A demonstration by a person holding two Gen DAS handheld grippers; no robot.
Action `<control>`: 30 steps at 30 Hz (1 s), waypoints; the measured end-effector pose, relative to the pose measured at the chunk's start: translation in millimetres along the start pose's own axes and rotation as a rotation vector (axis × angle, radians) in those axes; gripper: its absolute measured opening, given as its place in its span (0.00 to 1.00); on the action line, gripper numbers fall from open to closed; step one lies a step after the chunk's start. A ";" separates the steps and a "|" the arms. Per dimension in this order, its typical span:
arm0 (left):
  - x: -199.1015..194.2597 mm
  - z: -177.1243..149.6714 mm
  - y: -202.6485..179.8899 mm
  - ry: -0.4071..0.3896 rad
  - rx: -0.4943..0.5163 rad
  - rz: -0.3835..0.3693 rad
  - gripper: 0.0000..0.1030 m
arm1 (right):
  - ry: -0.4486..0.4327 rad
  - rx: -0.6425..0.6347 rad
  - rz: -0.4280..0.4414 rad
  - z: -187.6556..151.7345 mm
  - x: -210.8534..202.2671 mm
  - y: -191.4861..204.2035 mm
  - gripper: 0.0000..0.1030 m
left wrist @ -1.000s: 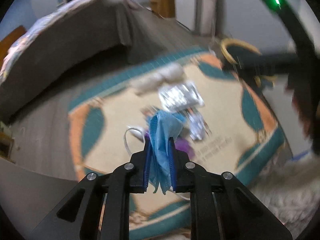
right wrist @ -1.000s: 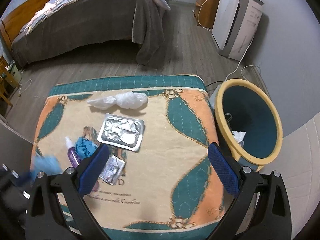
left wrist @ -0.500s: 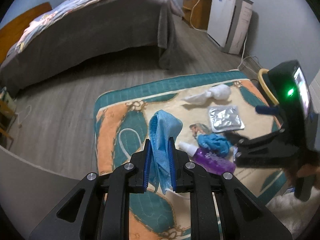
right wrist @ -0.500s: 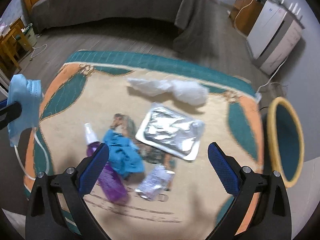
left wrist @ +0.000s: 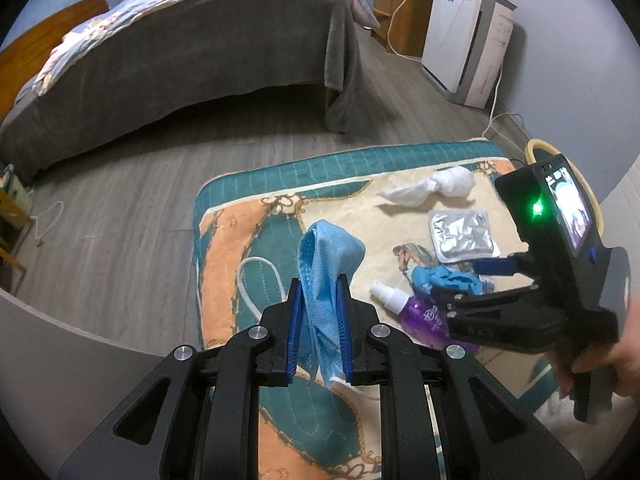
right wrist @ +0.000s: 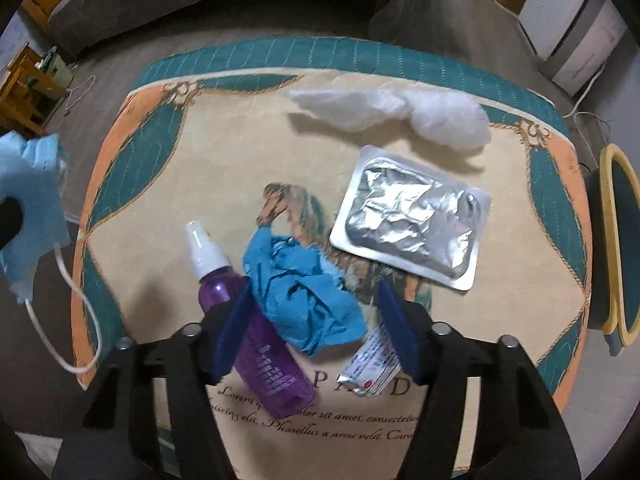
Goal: Collect trash
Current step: 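Grasp the crumpled blue glove with the right tool, then carry mask and glove over the wastebasket and open both tools to drop them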
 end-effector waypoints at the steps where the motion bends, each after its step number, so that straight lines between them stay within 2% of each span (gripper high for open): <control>1: 0.4 0.8 -0.6 0.001 -0.001 0.000 0.17 | 0.002 -0.009 0.002 -1.2 0.7 1.1 0.51; 4: 0.0 2.4 -3.0 -0.002 0.006 0.005 0.17 | 0.032 -0.028 -0.005 -10.0 4.3 0.5 0.42; 7: -0.9 2.8 -4.9 -0.004 0.008 0.006 0.17 | 0.027 -0.025 -0.004 -10.0 2.7 -3.0 0.33; 11: -0.4 2.9 -6.7 -0.003 0.014 0.010 0.17 | 0.018 -0.048 -0.006 -10.9 2.5 -5.5 0.32; 14: -0.2 2.5 -8.3 0.002 0.020 0.008 0.17 | -0.006 -0.091 -0.024 -10.9 -3.2 -7.9 0.24; 17: -2.3 4.2 -10.9 -0.006 0.035 0.010 0.17 | -0.053 -0.090 -0.010 -3.2 -19.5 -10.8 0.24; 22: -5.7 11.7 -11.5 -0.019 0.003 0.004 0.17 | -0.132 -0.048 -0.001 10.8 -57.2 -26.4 0.24; 30: -15.2 41.0 -32.4 -0.079 -0.019 -0.008 0.17 | -0.265 -0.005 -0.023 38.6 -122.2 -61.4 0.24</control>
Point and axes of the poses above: each gripper's, at about its wrist camera, not at the fingertips, and x roughly the way its jaws point, y to its left, z to its top, the point moved 9 cm from there along x, roughly the way its jaws point, and after that the axes turned 8 degrees about -y, right-handed, at the moved point
